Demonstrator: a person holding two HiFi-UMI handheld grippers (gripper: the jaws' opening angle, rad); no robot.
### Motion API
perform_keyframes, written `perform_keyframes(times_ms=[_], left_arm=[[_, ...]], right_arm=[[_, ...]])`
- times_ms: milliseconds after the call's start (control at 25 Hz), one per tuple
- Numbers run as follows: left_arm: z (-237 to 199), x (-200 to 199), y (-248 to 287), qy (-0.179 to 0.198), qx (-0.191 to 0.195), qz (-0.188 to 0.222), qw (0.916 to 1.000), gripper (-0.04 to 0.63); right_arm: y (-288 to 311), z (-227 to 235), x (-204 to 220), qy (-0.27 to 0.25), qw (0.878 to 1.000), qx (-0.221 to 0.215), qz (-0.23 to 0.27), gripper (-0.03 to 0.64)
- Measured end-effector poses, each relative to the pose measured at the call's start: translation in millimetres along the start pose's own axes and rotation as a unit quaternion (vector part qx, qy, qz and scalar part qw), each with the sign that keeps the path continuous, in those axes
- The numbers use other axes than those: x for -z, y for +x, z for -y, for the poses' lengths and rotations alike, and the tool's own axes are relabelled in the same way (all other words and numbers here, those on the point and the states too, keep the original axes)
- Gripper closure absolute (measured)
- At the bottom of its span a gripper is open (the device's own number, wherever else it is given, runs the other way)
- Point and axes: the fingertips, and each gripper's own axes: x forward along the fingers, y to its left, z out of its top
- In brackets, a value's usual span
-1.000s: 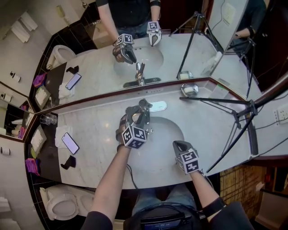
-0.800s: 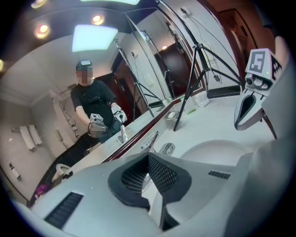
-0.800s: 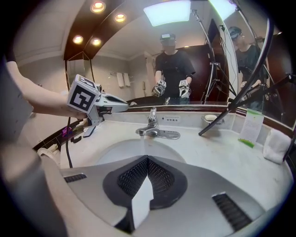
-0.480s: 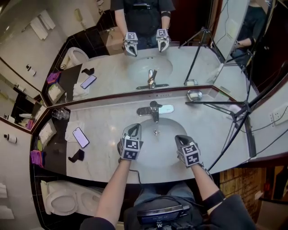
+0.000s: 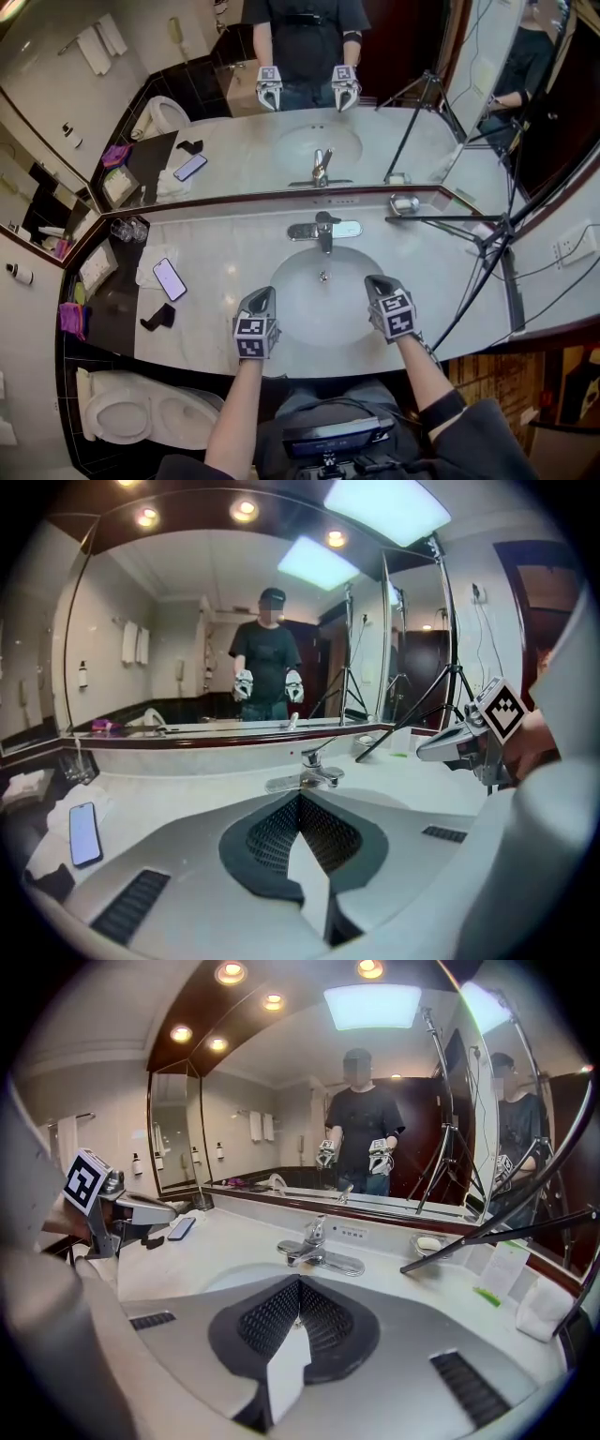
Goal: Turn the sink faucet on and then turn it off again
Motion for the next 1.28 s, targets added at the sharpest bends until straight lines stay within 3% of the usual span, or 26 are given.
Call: perform_keyframes(times_ms=[200,520,880,1280], left_arm=[[-16,12,-22,-0.053,-0.017,0.015,0.9983,0.594],[-21,22,-32,-0.056,-0.036,0.017,0.9976,0.594],[-7,9,-8,0.018,-0.031,0.017,0.9992,0.591],[32,-26,73,0.083,0.042,0.002,0.9957,0.507]], right_arm=[[-8,-4,-9,0.001,1.000,0.004,-0.001,0.595],[-10,1,4,-0.006,1.000,0.009,-0.003,0.595],[-6,2,4,-0.004,1.000,0.003,-0.002,0.595],[23,8,1,0.009,1.000,-0.015,-0.006,0.595]])
